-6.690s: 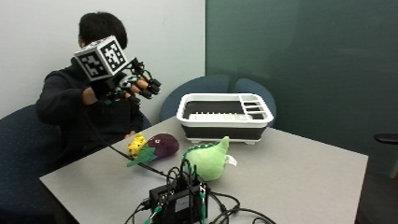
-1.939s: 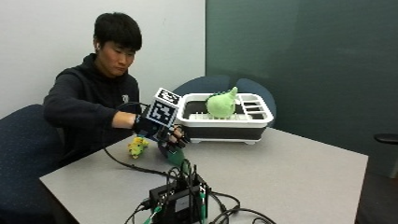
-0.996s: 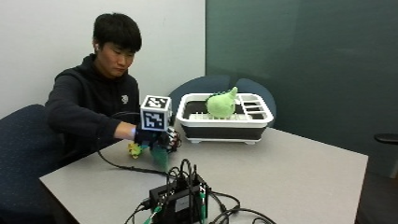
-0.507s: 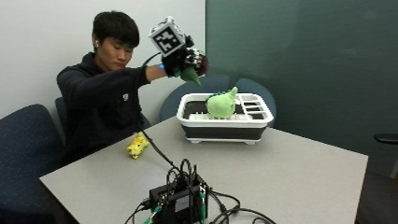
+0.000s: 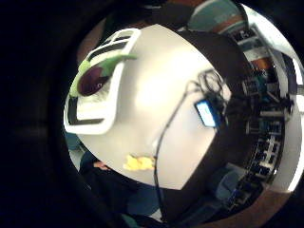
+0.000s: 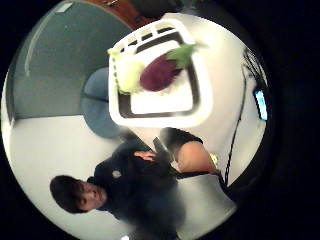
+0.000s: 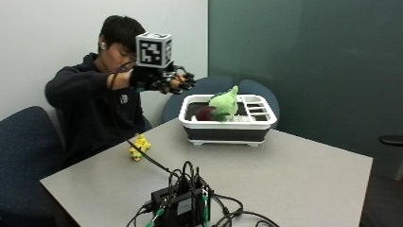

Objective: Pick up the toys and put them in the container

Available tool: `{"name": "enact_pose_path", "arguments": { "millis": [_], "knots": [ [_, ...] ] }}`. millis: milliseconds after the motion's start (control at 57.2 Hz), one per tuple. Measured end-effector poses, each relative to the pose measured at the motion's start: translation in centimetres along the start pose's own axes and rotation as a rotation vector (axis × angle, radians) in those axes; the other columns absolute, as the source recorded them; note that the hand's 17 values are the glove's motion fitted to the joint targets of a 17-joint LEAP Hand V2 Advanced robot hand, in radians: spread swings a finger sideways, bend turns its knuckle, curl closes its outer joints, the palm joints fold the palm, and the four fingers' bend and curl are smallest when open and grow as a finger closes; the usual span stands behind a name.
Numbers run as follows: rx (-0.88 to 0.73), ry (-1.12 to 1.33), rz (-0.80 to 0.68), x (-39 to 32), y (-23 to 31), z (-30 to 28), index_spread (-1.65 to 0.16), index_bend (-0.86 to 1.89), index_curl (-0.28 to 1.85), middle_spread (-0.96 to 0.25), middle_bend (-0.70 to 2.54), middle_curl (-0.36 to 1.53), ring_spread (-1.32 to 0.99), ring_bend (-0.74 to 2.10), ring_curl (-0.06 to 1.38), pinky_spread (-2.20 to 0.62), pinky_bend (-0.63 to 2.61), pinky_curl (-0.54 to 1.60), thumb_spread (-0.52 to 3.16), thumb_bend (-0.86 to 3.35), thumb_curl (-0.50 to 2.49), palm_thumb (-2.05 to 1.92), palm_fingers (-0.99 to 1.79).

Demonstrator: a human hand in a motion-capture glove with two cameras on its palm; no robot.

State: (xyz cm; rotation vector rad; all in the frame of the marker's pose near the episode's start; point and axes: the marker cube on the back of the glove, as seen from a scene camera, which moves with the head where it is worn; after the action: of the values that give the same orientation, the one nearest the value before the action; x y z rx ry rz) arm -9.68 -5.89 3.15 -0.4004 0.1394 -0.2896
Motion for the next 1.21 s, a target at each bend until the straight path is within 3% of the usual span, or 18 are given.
{"name": "enact_pose_path", "arguments": {
  "millis": [245,384,594,838,1048,1205],
  "knots": [
    [-0.214,0.081,0.139,6.0,9.3,7.3,-0.27,0.10,0.35,-0.01,0.12,0.39,-0.05,0.14,0.29,-0.02,0.59,0.40,1.16,-0.01,0.50,0.23,-0.30],
    [-0.372,0.105,0.048,4.8,11.3,12.8,-0.29,0.12,0.32,-0.01,0.10,0.34,-0.04,0.14,0.27,-0.01,0.58,0.39,1.21,0.04,0.49,0.35,-0.29],
    [-0.453,0.207,-0.055,3.0,10.6,18.6,-0.33,0.23,0.35,0.00,0.09,0.27,-0.03,0.10,0.21,-0.01,0.50,0.37,1.24,0.04,0.48,0.46,-0.25],
    [-0.424,0.207,-0.076,2.7,9.0,19.5,-0.37,0.61,0.48,-0.01,0.11,0.21,-0.03,0.07,0.12,-0.01,0.41,0.35,1.30,0.11,0.52,0.61,-0.16],
    [-0.268,-0.014,-0.086,2.5,7.2,18.9,-0.35,0.92,0.59,-0.12,0.48,0.34,-0.08,0.12,0.05,-0.02,0.25,0.30,1.25,0.12,0.57,0.71,0.15],
    [-0.062,-0.169,-0.076,1.6,5.1,13.5,-0.28,1.03,0.68,-0.20,0.62,0.40,-0.15,0.15,0.05,-0.03,0.26,0.32,1.15,0.08,0.63,0.70,0.20]
  ]
}}
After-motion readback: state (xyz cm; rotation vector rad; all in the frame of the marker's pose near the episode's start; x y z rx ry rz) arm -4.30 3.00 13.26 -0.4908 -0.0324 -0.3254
